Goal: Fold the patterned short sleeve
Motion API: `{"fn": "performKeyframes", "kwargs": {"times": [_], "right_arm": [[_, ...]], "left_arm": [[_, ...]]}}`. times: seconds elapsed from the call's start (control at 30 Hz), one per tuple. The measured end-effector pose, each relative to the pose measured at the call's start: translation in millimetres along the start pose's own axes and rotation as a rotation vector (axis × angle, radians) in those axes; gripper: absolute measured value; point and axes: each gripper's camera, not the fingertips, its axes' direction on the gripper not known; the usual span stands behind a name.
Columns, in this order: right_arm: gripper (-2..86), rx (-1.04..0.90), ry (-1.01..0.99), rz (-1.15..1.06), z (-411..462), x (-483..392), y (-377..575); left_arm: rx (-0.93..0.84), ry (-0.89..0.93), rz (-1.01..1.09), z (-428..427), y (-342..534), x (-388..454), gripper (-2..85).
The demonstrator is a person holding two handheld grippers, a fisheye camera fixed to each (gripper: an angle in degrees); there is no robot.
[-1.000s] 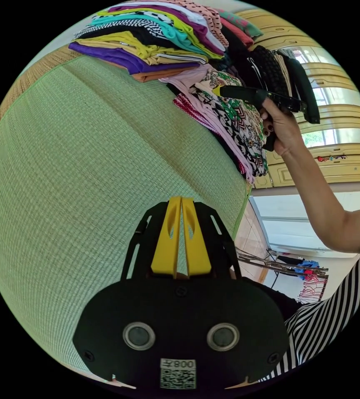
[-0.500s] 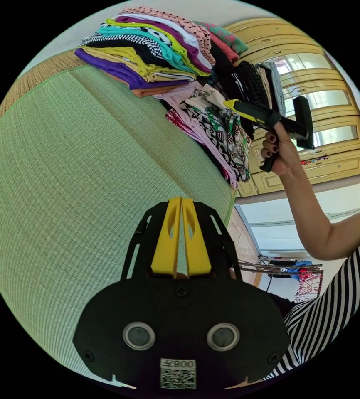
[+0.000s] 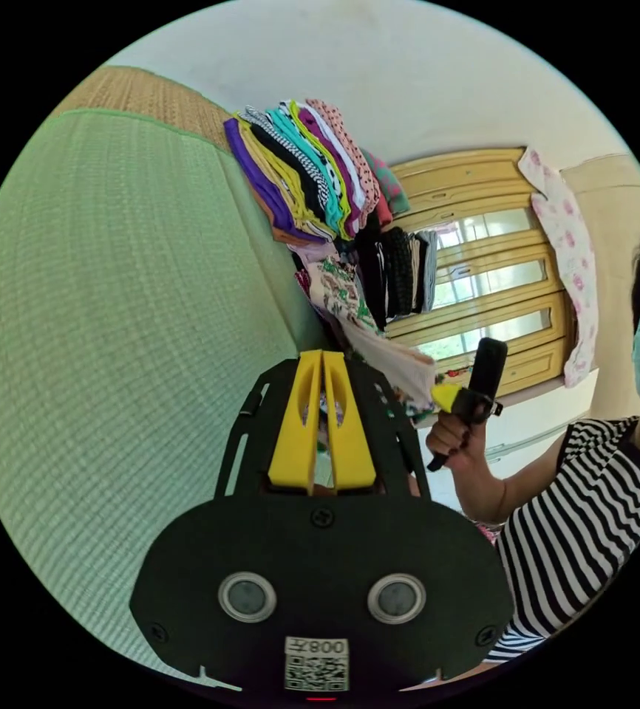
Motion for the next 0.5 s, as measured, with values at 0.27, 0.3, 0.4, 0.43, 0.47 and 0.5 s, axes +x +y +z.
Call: {"fn": "performKeyframes", "kwargs": {"times": [0.27,0.3,0.4,0.43,0.47,0.5], "right_arm": [[1.3,-0.105,-0.256,-0.104,44.8,-43.2,86.7],[1.3,-0.113,-0.266,-0.113,43.9,-48.6,93.6],[1.3,-0.14,-0.255,-0.143,28.4,-80.5,130.8],[1.3,-0.152,-0.253,-0.149,20.1,-91.3,144.7],[1.3,-0.162,-0.256,-0.163,11.4,-100.4,158.1],[1.3,-0.167,-0.257,-0.169,7.1,-103.9,164.5]], "left_arm": [[0.112,0.014,0.014,-115.6,147.9,-43.3,0.6],[0.12,0.004,0.019,-131.7,174.4,-42.6,0.8],[0.125,-0.059,0.017,-168.8,237.1,-35.1,1.9],[0.119,-0.097,0.019,-180.8,256.4,-32.5,2.5],[0.113,-0.115,0.021,-185.7,264.2,-32.2,2.7],[0.089,-0.152,0.029,-193.1,275.7,-33.9,3.3]]}}
